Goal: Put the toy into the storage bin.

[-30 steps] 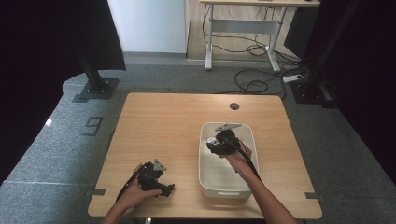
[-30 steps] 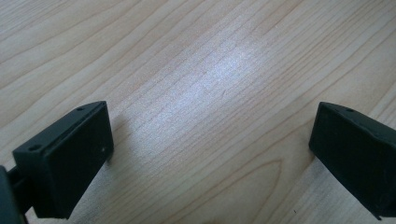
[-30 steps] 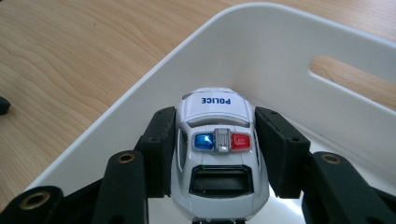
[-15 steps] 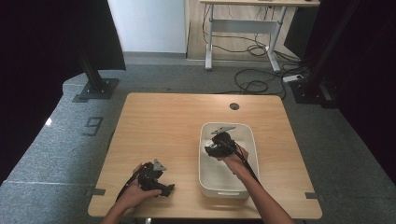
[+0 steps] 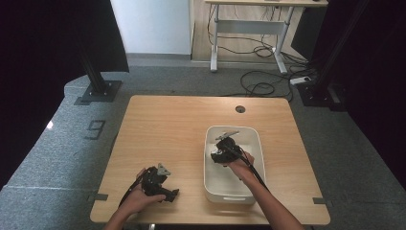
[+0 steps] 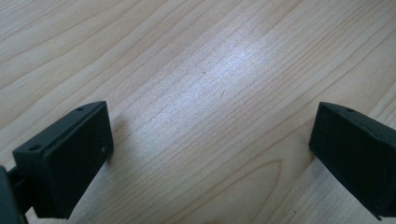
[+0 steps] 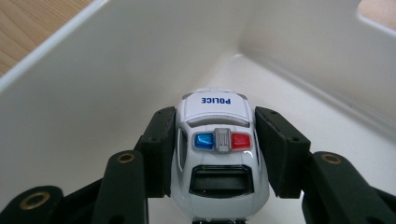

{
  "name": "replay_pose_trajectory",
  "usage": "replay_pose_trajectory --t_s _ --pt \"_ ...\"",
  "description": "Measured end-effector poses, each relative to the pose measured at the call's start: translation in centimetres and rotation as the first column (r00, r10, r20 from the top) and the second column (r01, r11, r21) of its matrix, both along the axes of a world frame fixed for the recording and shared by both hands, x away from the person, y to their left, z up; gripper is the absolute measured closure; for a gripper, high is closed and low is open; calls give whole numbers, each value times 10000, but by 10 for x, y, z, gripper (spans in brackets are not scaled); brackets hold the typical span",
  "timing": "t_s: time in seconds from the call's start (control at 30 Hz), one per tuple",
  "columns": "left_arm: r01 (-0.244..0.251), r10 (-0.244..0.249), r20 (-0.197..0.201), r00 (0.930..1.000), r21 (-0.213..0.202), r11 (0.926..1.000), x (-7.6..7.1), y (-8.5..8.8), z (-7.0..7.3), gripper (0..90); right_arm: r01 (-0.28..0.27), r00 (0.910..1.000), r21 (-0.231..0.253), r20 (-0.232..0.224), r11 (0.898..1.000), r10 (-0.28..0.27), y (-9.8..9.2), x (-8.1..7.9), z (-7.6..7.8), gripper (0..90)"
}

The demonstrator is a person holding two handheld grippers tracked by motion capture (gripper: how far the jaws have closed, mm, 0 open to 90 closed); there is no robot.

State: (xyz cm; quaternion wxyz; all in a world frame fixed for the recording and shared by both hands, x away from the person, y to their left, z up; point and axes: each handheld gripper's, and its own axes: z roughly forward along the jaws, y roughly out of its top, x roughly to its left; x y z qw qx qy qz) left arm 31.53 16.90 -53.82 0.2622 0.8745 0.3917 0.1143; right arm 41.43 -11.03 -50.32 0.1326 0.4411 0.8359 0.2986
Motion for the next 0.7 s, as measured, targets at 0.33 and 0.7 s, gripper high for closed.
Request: replay_pose_trajectory --t_s 0.33,0.7 --pt "-6 6 5 10000 -1 10000 0 0 0 0 63 9980 -261 -629 9996 -79 1 2 -10 499" --pt "4 -4 13 10000 -10 10000 0 0 0 0 117 9971 -399 -748 9991 -147 0 -3 -6 376"
